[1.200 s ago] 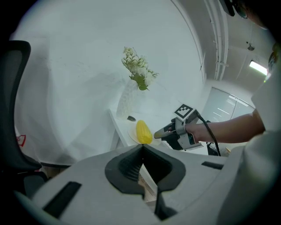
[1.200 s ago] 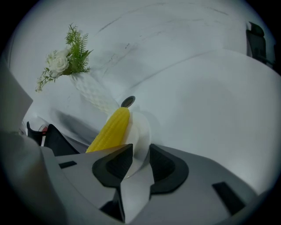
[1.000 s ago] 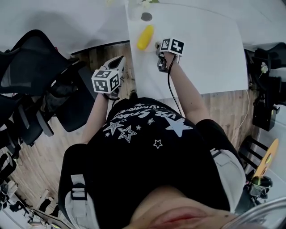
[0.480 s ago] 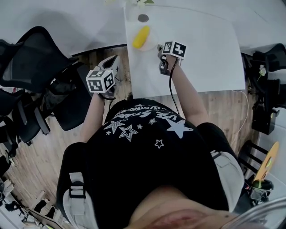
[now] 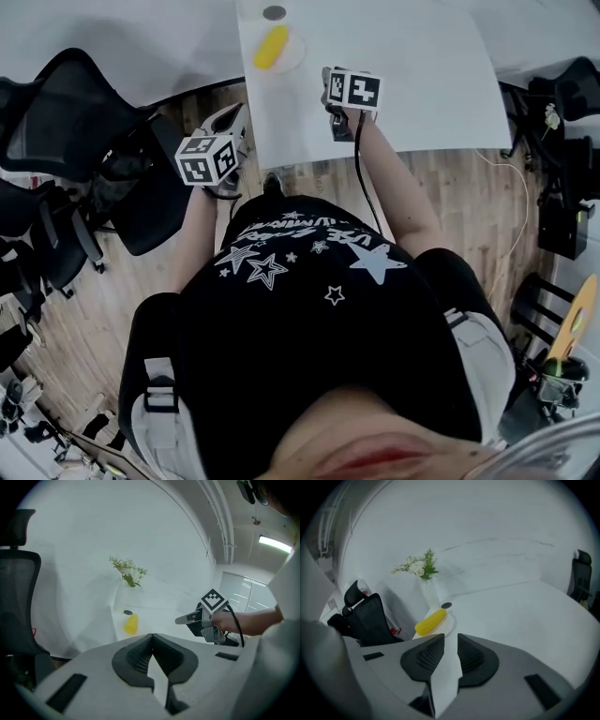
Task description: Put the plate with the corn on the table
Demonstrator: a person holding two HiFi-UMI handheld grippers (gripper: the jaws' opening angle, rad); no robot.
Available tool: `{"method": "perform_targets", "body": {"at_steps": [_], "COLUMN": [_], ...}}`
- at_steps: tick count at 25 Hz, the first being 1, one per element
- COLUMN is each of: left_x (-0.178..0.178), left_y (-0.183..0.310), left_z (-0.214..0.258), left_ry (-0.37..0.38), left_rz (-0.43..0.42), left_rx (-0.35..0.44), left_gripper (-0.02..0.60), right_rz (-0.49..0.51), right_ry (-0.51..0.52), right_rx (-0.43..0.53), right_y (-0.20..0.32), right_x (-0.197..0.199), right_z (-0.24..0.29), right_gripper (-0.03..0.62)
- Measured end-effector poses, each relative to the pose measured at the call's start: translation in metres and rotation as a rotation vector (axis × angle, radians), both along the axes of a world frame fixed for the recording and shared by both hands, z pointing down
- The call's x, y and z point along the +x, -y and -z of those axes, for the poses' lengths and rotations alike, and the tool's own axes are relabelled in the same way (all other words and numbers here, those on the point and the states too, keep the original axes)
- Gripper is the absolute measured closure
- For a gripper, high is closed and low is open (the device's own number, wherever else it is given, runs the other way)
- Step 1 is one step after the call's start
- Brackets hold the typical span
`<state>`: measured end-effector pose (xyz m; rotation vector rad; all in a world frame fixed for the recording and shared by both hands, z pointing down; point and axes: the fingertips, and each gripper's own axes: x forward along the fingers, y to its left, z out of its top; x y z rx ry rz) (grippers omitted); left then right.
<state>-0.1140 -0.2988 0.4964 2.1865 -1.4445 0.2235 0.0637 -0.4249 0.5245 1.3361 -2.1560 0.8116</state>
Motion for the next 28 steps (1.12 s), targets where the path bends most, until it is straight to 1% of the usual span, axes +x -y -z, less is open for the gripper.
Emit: {"method": "perform_targets", "body": {"at_steps": [5,10,13,15,17,23,28], "left_x": [0.031,0.053,0.068,0.077,0.084,0.094,0.101], "left_y": [-0.032,-0.063,-0.085,-0.1,-0.115,-0.153,-0.167], "left_z": [0.006,0.013,0.018,0.019,0.018,0.013,0.014], "left_ry": [0.009,0.017,0.021,0.024,0.024,0.026,0.03], "left_rz": [-0.001,0.01,0.031,0.041,0.052,0.084,0.056], "left_rx": [0.001,0.017,0.02,0.016,0.01,-0.014,-0.014], "left_gripper": [0.575,0.575,0.575,0.575,0.575,0.575,0.575], "right_rz": [0.09,0.172,0.22,0.253,0.275,0.326,0.312], "right_ry": [-0.109,-0.144,-0.162,-0.176,-0.178,-0.104,-0.065], "right_rx": [0.148,0.328,0.406,0.423,0.42,0.391,0.435], "right_y": [-0.033,-0.069,-0.099,-0.118,-0.134,-0.177,-0.193], "right_x": [0.02,0.028,0.035,0.04,0.043,0.041,0.044], "right_z": [0.02,0.044,0.055,0.053,0.045,0.024,0.04], "right_gripper": [0.51,0.51,0.54,0.557,0.569,0.587,0.588]}}
